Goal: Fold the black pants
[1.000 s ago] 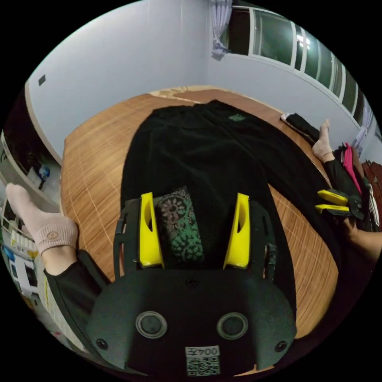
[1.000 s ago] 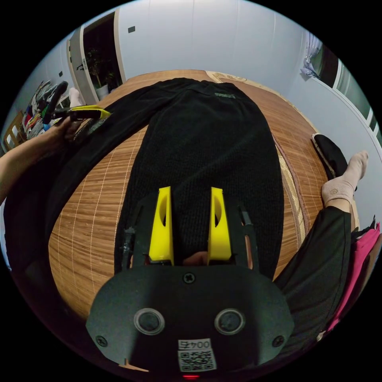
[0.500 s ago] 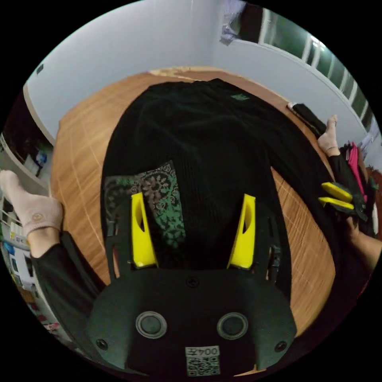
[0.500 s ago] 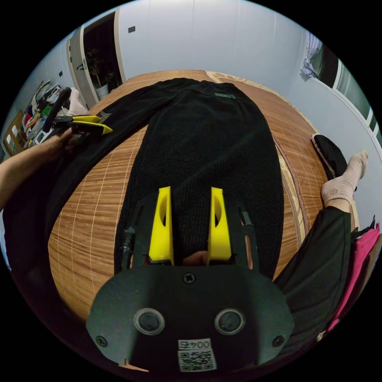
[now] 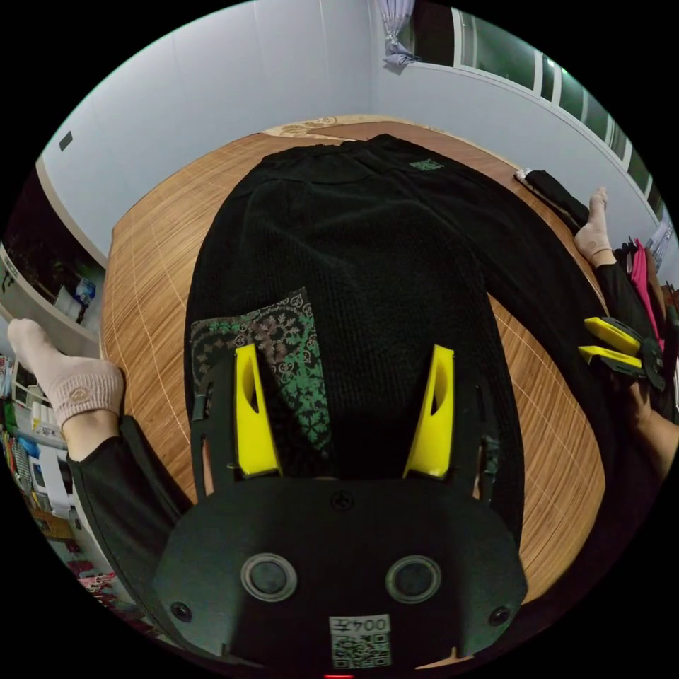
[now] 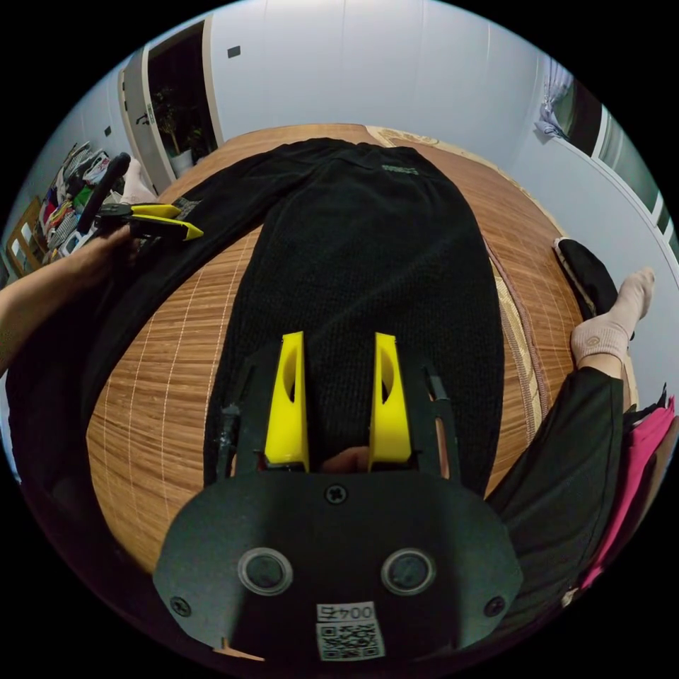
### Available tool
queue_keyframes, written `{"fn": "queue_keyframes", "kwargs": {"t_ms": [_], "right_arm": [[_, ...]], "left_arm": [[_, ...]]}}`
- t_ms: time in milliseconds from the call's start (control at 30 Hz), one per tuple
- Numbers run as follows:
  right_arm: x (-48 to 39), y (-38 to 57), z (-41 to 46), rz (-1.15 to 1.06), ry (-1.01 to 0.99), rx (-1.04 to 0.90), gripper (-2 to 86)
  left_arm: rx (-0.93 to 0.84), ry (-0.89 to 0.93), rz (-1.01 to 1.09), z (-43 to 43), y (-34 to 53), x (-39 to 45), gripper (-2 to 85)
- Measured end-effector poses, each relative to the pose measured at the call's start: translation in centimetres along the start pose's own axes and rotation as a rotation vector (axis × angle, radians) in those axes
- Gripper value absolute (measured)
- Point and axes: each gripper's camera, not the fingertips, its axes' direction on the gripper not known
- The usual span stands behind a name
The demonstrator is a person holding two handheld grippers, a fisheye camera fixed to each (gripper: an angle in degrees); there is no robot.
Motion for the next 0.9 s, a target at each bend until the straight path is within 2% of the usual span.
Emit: {"fn": "queue_keyframes", "kwargs": {"t_ms": [167, 233, 367, 567, 600, 800, 900], "right_arm": [[1.1, -0.9, -0.3, 0.055, -0.049, -0.005, 15.1], [2.8, -2.2, -2.1, 0.108, -0.121, 0.067, 16.7], [6.2, -5.6, -2.7, 0.082, -0.085, 0.122, 16.9], [10.5, -7.3, 4.0, 0.128, -0.006, -0.063, 16.8], [10.7, -6.7, 3.9, 0.12, 0.018, 0.008, 16.7], [11.6, -7.3, 4.1, 0.18, 0.077, -0.002, 17.2], [12.1, -7.3, 3.0, 0.22, 0.059, 0.061, 17.0]], "left_arm": [[0.0, 0.0, 0.0, 0.4, -0.4, -0.2, 31.1], [0.001, 0.0, 0.0, 0.6, -0.5, -0.4, 31.1], [0.001, 0.0, 0.0, 0.9, -0.7, -0.5, 31.1], [0.001, 0.0, 0.001, 1.3, -1.0, -0.7, 31.1], [0.001, 0.0, 0.001, 1.3, -1.1, -0.7, 31.1], [0.001, 0.0, 0.001, 1.6, -1.2, -0.8, 31.1], [0.001, 0.0, 0.001, 1.7, -1.3, -0.8, 31.1]]}}
